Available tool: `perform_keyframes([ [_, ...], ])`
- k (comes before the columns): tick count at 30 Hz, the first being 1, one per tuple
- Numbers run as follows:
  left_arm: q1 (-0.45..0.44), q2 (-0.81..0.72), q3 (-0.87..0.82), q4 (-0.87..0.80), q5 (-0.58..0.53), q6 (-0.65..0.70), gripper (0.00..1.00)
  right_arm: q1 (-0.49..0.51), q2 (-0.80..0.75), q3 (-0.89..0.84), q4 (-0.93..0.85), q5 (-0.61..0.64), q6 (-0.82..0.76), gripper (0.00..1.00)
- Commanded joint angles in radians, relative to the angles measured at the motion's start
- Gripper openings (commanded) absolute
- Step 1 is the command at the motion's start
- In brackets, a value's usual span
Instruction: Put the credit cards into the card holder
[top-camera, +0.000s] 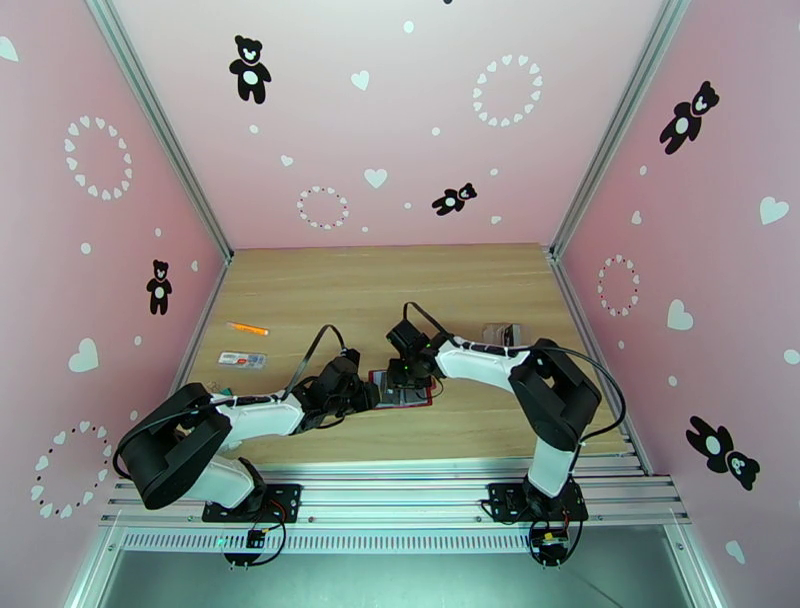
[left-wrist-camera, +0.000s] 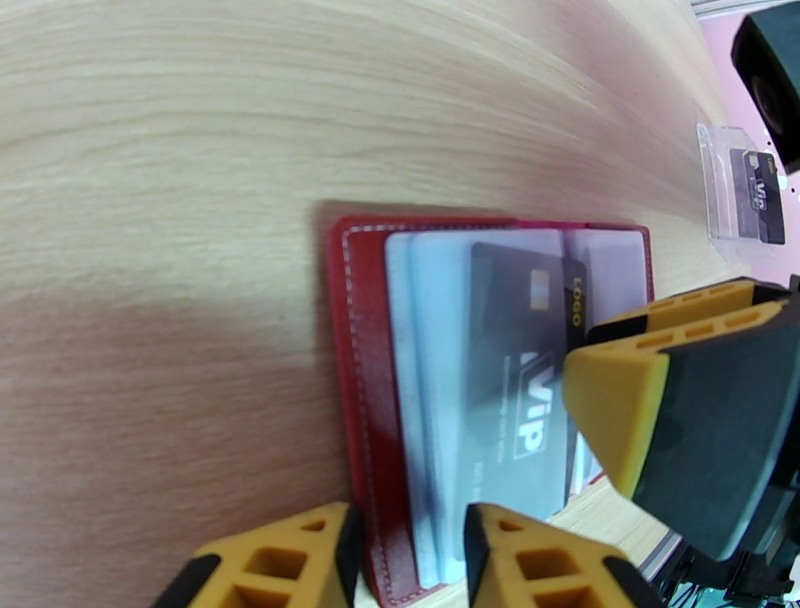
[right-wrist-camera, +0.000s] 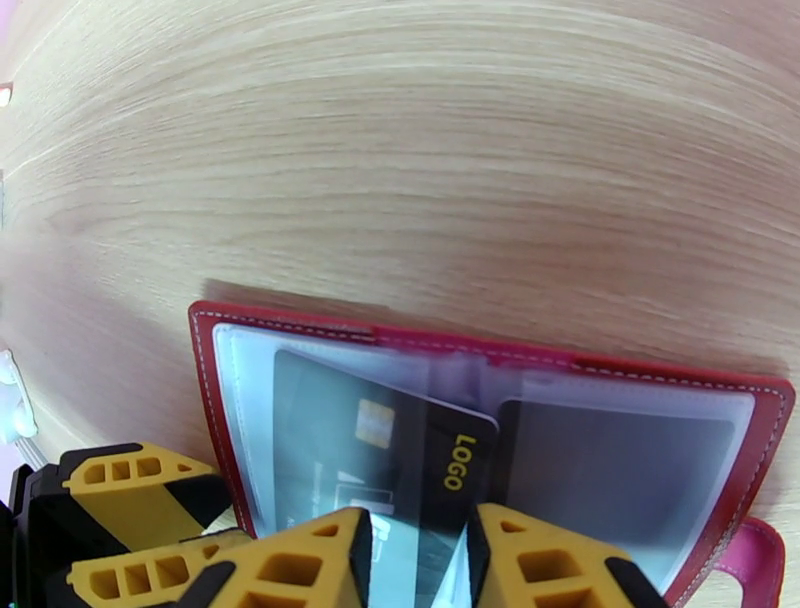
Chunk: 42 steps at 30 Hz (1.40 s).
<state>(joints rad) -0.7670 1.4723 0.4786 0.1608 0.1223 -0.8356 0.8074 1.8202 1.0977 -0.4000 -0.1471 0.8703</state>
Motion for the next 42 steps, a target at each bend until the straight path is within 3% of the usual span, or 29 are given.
perform_keyframes([
  [1, -0.010, 0.026, -0.005, -0.070, -0.009, 0.002, 0.35, -0.002, 0.028, 0.025, 0.004, -0.038, -0.005, 0.31],
  [14, -0.009, 0.035, 0.000, -0.068, -0.004, 0.003, 0.34, -0.002, 0.038, 0.044, 0.029, -0.080, -0.024, 0.30],
  [26, -0.009, -0.051, -0.011, -0.117, -0.026, 0.001, 0.35, -0.002, -0.066, 0.019, -0.042, 0.014, -0.054, 0.31],
  [42, -0.006, -0.086, -0.024, -0.127, -0.033, -0.004, 0.35, -0.002, 0.015, 0.022, -0.035, 0.006, -0.054, 0.13],
])
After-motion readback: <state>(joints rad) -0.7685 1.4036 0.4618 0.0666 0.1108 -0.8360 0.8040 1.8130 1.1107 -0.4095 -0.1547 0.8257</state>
